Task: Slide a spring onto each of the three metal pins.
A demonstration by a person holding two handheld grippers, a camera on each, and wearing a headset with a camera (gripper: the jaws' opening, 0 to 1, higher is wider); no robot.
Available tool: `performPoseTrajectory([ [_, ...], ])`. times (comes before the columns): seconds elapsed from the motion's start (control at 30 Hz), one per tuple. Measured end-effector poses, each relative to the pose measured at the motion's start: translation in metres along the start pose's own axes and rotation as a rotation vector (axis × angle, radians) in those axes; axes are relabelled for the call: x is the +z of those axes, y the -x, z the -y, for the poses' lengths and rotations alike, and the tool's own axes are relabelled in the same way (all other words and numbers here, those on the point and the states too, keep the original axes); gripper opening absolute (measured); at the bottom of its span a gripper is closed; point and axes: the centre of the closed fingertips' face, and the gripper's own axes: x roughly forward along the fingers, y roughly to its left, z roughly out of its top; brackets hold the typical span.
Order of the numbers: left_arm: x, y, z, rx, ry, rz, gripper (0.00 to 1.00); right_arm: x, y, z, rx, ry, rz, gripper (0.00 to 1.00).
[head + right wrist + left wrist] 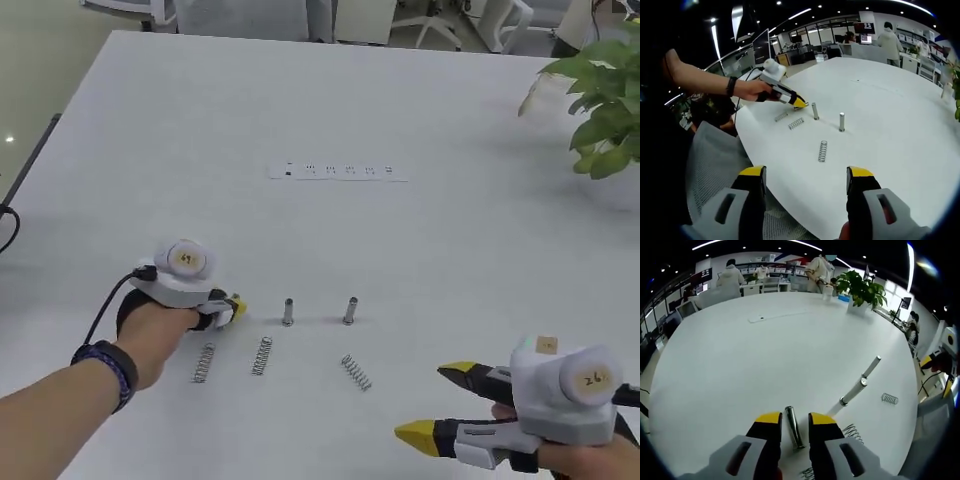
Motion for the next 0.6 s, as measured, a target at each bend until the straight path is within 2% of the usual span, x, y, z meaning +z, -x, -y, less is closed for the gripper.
performPoseTrajectory([
  [0.1,-0.0025,-0.002,0.0014,0.001,-0.004,-0.014,0.12,0.0,-0.0007,-0.0011,0.003,0.002,-0.003,0.64],
  [0.17,-0.0081,-0.0039,-0.0002,0.012,0.022,-0.038,0.12,0.0002,-0.001,-0.0009,0.003,0.001,-0.002,0.64],
  [0.23,-0.0052,-0.0018,-0.0005,0.014,0.028,-0.024,0.1,0.0012,-0.0009,-0.0008,0.002,0.001,0.0,0.64],
  [0.3,-0.0037,-0.0016,-0.0007,0.023,0.022,-0.026,0.09,0.0022,-0.0005,-0.0008,0.002,0.003,0.001,0.64],
  [0.37,-0.0034,-0.0012,-0.003,0.041,0.019,-0.029,0.03,0.0025,-0.0003,0.0002,0.001,0.002,0.002,0.64],
  [0.5,-0.0027,-0.0019,-0.0043,0.045,0.04,-0.033,0.0,0.0032,0.0007,0.0009,-0.001,0.001,0.004,0.63],
  [0.6,-0.0026,-0.0013,-0.0054,0.038,0.084,-0.041,0.0,0.0031,0.0007,0.0019,-0.003,0.001,0.004,0.63],
])
